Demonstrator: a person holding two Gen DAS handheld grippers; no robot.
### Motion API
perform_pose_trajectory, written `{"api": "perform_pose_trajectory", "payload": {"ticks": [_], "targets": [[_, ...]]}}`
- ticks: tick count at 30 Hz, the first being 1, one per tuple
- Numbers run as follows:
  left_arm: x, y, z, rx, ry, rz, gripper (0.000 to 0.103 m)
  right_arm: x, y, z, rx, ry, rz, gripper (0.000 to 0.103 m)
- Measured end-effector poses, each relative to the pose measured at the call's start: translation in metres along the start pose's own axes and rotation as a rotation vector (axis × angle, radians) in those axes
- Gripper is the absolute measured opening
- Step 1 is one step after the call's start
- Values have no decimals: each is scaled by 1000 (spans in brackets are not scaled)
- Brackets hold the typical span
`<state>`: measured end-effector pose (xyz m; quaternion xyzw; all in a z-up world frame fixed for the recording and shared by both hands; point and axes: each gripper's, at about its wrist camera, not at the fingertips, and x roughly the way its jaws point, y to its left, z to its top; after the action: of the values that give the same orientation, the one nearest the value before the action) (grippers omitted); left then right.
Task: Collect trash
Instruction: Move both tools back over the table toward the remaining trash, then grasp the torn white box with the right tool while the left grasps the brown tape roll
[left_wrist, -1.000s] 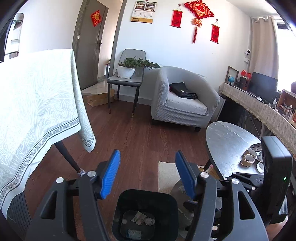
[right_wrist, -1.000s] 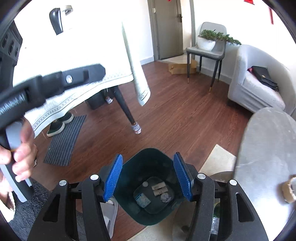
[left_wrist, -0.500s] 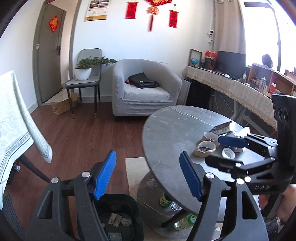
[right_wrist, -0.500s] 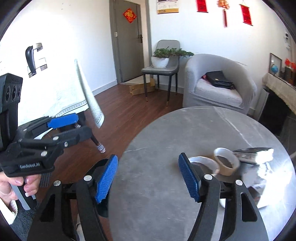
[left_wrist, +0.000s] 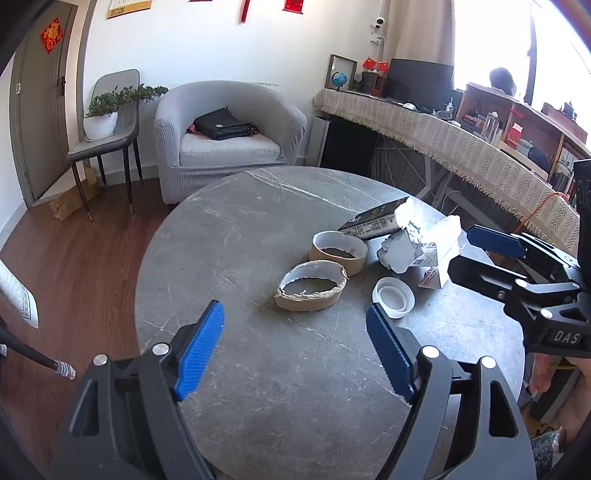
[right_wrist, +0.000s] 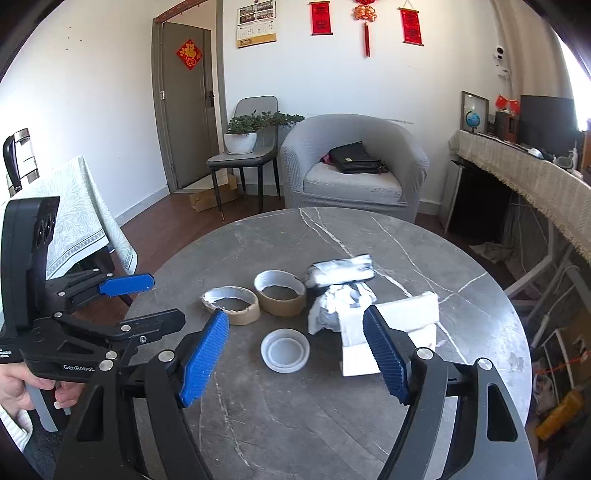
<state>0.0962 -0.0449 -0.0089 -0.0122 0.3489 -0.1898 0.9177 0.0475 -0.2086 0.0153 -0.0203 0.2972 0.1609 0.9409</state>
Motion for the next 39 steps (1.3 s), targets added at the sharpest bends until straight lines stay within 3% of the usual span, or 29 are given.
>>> {"api": "perform_pose_trajectory", "payload": {"ticks": [13,17,29,31,34,35,39], "targets": [[39,-20,9,40,76,60,84,-12,-41,-17,55,21,-12,76],[46,-16,16,-52,136,3,84,-15,-45,-19,71,19,-15,76],[67,-22,26,-42,152,97,83,-6,-54,-22,60,45,-54,76],[69,-22,27,-51,149,103,81,-1,-54,-21,33,65,-27,77],[71,-22,29,-42,144,123,70,3,-49,-20,-30,95,-26,84],[70,-22,29,-43,140,133,62,3,-49,-20,-40,100,-36,85],[68,-17,30,-66,128,116,60,7,-56,-22,-15,121,-35,88]]}}
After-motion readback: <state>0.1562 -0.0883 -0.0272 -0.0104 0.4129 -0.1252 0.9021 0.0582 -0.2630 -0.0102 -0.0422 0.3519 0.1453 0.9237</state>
